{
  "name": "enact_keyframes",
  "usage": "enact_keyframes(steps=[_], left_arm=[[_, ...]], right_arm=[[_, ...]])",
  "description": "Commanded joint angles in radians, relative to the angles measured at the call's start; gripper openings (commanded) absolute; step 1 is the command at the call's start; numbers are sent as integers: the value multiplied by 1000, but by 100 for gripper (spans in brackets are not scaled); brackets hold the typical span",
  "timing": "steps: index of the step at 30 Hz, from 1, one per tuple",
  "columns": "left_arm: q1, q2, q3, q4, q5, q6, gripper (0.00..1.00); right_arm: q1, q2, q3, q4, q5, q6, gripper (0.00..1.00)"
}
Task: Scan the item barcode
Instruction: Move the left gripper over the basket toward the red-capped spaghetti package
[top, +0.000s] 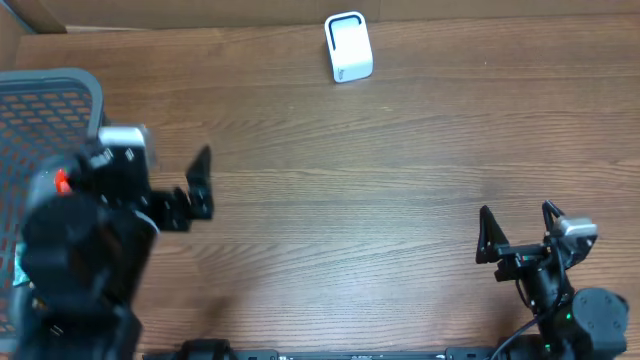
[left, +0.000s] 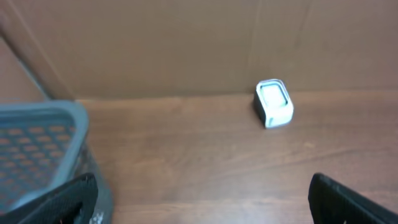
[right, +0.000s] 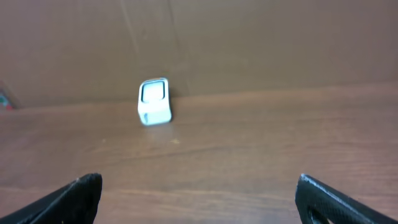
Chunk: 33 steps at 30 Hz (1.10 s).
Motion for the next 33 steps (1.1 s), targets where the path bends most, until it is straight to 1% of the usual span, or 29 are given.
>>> enact_keyframes(steps=[1,4,6,8,10,15,18,21,23,26,29,33], left_arm=[[14,123,226,-111,-47,39,100],[102,224,386,-226,-58,60,100],[195,273,452,-283,-12,57,100],[310,311,481,-323,82,58,100],[452,347,481,-356,203,60,100],[775,483,480,-460,437,80,100],[893,583,480,-503,515,103,100],[943,678,480,-519,564,137,100],[946,731,480,-521,563,167,100],[945,796,478,-517,559,177,100],[946,826,468,-504,552,193,100],[949,820,409,-438,555,192,100]], right_arm=[[2,100,102,-36,-47,0,100],[2,216,191,-102,-71,0,100],[2,294,250,-147,-77,0,100],[2,365,299,-180,-98,0,100],[2,423,331,-194,-129,0,100],[2,505,343,-199,-154,0,100],[2,536,343,-206,-159,1,100],[2,554,343,-214,-191,1,100],[2,561,343,-216,-211,1,100],[2,562,343,-220,-211,1,100],[2,562,343,-222,-211,1,100],[2,562,343,-220,-211,1,100]])
